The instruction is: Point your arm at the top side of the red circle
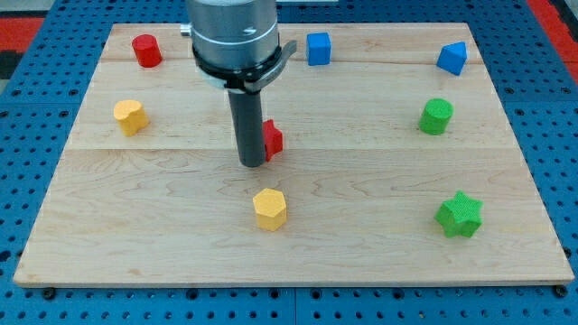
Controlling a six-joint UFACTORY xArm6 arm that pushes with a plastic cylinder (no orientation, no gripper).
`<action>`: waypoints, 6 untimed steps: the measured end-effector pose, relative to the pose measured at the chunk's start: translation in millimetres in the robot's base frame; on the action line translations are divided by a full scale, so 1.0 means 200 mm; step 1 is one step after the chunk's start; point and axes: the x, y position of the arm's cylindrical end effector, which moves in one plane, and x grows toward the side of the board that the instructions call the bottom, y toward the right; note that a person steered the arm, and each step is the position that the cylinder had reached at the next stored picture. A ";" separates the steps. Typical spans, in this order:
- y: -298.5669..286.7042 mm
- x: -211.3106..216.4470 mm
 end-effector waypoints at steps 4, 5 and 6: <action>-0.23 -0.69; -0.22 -0.97; -0.34 -1.19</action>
